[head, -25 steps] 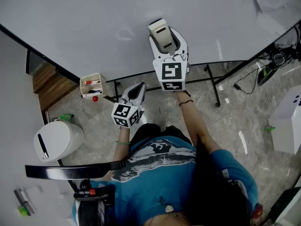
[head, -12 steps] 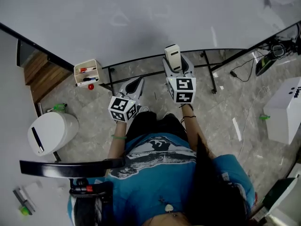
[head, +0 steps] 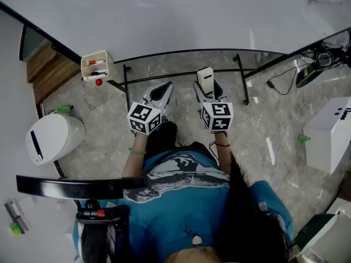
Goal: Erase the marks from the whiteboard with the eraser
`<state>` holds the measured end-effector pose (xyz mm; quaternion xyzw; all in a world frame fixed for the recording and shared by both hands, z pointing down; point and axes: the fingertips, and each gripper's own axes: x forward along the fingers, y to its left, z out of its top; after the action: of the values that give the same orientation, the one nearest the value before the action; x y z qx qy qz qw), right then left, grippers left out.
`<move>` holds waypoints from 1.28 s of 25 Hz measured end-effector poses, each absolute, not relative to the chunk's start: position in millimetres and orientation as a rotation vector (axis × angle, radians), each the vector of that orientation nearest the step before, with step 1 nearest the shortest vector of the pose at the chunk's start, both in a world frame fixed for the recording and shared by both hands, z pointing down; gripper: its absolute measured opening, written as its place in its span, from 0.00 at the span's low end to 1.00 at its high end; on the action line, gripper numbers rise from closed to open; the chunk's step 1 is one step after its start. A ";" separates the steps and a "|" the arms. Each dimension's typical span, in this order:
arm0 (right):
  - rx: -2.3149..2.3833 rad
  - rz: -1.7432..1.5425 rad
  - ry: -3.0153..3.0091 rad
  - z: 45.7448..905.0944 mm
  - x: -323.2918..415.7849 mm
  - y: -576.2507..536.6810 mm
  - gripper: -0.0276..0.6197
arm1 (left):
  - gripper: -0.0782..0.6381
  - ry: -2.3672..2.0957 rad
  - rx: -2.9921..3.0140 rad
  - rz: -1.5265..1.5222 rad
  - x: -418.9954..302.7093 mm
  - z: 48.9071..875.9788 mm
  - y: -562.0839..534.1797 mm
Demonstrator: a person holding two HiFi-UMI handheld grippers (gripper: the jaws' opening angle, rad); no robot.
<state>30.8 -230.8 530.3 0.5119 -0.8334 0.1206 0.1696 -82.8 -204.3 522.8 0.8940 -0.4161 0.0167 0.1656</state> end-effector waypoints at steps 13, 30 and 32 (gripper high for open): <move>1.162 0.388 -2.452 567.3 104.0 -65.7 0.45 | 0.11 -1.362 2.448 0.061 10.6 541.6 -60.0; 1.105 0.505 -2.494 573.3 146.3 47.4 0.45 | 0.11 -1.403 2.426 0.178 61.9 539.0 66.2; 1.107 0.529 -2.488 578.0 144.9 51.5 0.45 | 0.11 -1.387 2.418 0.194 61.3 543.4 76.7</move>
<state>144.9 51.5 578.0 0.3923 -0.8818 0.1876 0.1826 61.3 76.7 543.4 0.8523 -0.4889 0.0684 0.1728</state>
